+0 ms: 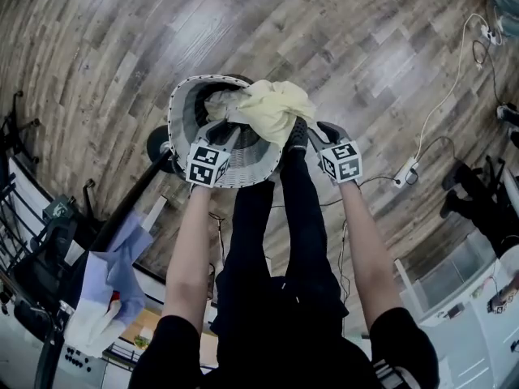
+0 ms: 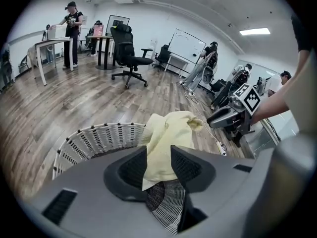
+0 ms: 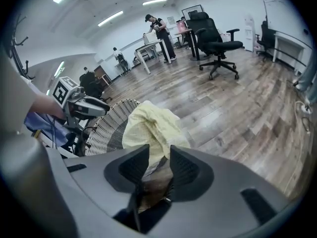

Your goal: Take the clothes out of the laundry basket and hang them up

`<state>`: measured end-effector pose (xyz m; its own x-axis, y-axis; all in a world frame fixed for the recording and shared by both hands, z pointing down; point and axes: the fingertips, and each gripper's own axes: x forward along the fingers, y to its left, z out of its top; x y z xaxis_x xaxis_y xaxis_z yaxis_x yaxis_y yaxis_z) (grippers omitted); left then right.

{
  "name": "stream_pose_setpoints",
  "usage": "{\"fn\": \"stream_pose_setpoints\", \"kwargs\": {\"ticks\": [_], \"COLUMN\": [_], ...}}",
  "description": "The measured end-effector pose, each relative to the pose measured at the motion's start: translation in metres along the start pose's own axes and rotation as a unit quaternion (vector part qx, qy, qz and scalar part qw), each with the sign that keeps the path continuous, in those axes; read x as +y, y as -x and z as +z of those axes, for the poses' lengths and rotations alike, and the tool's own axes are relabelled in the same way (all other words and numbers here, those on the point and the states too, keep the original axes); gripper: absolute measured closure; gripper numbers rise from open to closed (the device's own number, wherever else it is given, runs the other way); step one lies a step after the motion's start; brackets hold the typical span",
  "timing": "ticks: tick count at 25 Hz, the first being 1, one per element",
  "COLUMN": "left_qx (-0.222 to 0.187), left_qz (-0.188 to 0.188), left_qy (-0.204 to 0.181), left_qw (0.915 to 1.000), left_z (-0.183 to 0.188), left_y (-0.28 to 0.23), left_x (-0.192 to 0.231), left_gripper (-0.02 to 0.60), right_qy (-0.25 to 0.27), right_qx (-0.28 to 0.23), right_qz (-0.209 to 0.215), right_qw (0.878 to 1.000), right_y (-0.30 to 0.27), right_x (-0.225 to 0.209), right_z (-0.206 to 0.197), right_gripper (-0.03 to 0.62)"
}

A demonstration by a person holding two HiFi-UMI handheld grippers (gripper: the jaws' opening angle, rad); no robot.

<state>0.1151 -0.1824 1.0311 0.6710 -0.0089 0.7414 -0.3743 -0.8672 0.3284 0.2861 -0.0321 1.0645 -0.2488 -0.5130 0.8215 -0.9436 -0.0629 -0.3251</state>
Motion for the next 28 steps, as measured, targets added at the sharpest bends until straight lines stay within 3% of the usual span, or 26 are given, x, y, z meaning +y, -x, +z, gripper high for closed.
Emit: {"fn": "stream_pose_setpoints", "kwargs": {"ticks": [3, 8, 16, 18, 20, 24, 28], "left_qx": [0.009, 0.036, 0.047, 0.051, 0.055, 0.058, 0.057], "left_qz": [-0.004, -0.021, -0.036, -0.041, -0.05, -0.057, -0.043], "left_qy": [-0.004, -0.031, -0.054, -0.054, -0.056, -0.057, -0.044], "left_qw": [0.9999, 0.9987, 0.9967, 0.9964, 0.9957, 0.9951, 0.9965], "left_z": [-0.008, -0.018, -0.023, -0.026, -0.028, -0.026, -0.019], "left_y": [-0.02, -0.061, -0.107, -0.11, -0.112, -0.1, -0.07], "left_x": [0.006, 0.018, 0.027, 0.026, 0.023, 0.021, 0.021], "left_gripper": [0.433, 0.433, 0.434, 0.447, 0.521, 0.555, 0.558], "right_qy": [0.001, -0.05, -0.048, -0.053, -0.055, -0.032, -0.05], "right_qx": [0.009, -0.005, -0.008, -0.015, -0.026, -0.029, -0.046], "right_qz": [-0.007, -0.009, 0.004, -0.001, -0.002, -0.015, -0.033], "right_qw": [1.0, 0.999, 0.999, 0.998, 0.998, 0.999, 0.997], "right_y": [-0.011, -0.025, -0.041, -0.042, -0.04, -0.033, -0.011], "right_x": [-0.005, -0.016, -0.022, -0.026, -0.025, -0.018, -0.014], "right_z": [-0.013, -0.019, -0.019, -0.021, -0.019, -0.014, -0.001], "right_gripper": [0.436, 0.436, 0.445, 0.473, 0.557, 0.566, 0.568]}}
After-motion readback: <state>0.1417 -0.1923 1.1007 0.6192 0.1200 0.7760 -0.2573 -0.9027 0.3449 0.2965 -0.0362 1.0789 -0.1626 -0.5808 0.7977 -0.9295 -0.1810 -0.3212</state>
